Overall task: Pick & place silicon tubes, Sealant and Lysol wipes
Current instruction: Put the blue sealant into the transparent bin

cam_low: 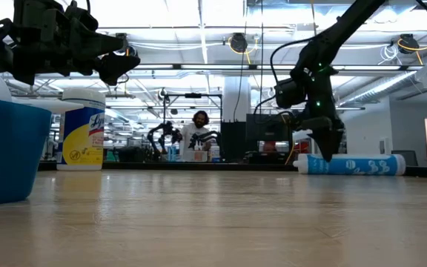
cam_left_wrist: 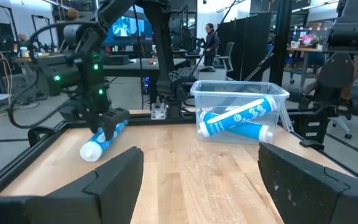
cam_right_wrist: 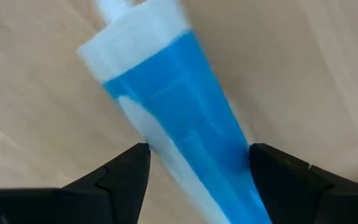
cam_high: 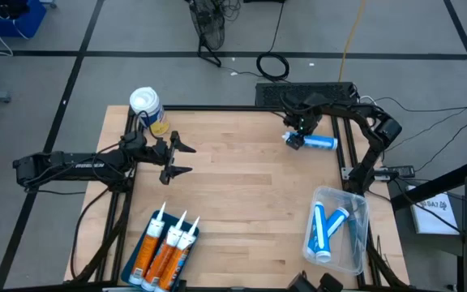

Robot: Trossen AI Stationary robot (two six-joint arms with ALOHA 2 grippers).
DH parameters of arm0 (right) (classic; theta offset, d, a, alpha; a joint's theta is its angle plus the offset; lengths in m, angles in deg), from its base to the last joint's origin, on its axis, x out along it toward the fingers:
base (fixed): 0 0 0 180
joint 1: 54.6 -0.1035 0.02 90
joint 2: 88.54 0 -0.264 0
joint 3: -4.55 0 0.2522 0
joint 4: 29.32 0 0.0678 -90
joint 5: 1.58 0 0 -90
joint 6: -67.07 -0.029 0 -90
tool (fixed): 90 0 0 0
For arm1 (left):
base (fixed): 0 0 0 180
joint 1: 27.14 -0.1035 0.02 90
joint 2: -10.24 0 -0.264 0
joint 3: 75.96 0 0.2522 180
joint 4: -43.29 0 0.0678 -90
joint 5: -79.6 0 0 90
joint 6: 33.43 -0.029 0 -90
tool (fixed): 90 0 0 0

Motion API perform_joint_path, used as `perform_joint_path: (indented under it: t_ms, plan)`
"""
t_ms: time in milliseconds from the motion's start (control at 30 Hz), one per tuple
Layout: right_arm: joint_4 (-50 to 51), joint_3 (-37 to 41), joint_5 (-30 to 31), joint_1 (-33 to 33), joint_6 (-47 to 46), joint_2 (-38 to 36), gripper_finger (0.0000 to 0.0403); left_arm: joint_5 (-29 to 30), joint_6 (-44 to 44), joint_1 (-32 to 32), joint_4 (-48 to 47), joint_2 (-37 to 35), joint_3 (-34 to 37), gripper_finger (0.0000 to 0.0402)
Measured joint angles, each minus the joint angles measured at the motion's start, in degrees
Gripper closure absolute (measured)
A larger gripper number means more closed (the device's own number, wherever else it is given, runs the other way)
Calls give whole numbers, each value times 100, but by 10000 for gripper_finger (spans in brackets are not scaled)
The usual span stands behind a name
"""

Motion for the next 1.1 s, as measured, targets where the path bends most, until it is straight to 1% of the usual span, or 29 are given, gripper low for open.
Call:
perform_joint_path:
  t_ms: [133, 267, 433, 600, 700, 867, 1067, 1100]
  plan:
    - [-202, 250, -11, -38, 26, 0, 149, 1, 0, -1, 0, 0, 0, 91]
    - [-306, 575, -24, -241, 151, 2, 149, 0, 0, -2, 0, -1, 0, 91]
    - [-719, 1018, -31, -714, 322, -26, 149, 0, 0, 0, 0, 0, 0, 92]
    - [-1062, 1159, 50, -1342, -29, -35, 150, 2, -1, -2, 0, 0, 0, 91]
    - [-1434, 1155, -315, -1760, -109, -26, 156, 2, 0, -2, 0, 0, 0, 91]
    - [-2039, 1158, -918, -2440, -265, -17, 200, 0, 0, 0, 0, 0, 0, 92]
    - [-3314, 1162, -1355, -3333, -345, -4, 200, 0, 0, -2, 0, 0, 0, 92]
    - [-3535, 1171, -1515, -3465, -389, 1, 200, 2, 0, -2, 0, 0, 0, 91]
